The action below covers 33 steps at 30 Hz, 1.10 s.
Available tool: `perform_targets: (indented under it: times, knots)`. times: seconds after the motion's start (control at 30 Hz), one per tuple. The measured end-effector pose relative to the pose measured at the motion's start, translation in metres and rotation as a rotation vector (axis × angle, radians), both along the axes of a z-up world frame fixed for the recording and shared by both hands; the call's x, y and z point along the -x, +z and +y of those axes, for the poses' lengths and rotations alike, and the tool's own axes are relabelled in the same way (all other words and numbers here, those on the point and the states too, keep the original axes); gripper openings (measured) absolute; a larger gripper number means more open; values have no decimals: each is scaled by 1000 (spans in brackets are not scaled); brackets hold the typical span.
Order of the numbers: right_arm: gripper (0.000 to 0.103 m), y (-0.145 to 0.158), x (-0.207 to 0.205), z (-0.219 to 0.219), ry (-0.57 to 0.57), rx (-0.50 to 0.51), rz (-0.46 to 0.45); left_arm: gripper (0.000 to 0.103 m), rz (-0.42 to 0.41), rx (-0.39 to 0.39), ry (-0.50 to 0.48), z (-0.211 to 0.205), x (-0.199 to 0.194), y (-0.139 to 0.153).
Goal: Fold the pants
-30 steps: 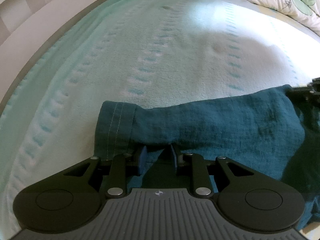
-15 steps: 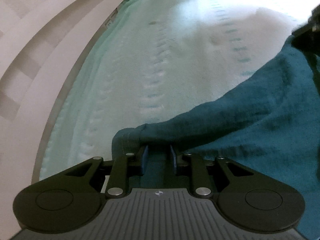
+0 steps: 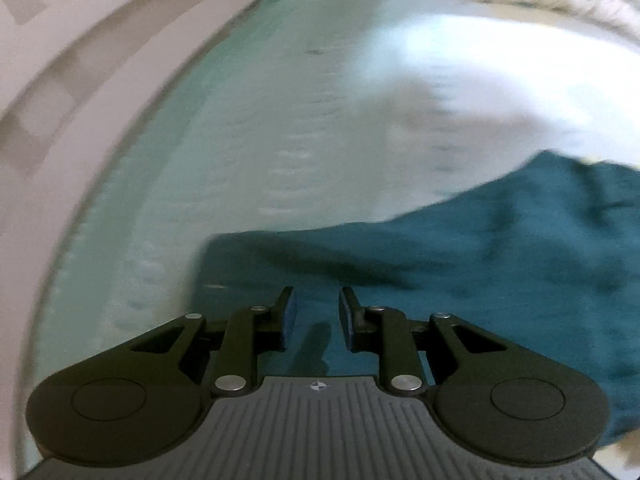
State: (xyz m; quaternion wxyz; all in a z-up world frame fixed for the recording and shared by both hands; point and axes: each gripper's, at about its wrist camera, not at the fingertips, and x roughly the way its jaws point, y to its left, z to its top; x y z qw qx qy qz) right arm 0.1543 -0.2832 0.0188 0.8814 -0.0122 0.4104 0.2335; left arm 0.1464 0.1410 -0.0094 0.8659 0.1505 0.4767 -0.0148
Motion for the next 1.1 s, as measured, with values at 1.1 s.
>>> perform_targets:
  times: [1.1]
  knots:
    - [50,-36,212,-153,-633,-18,11,24,211,277,-491,-249,68,-12]
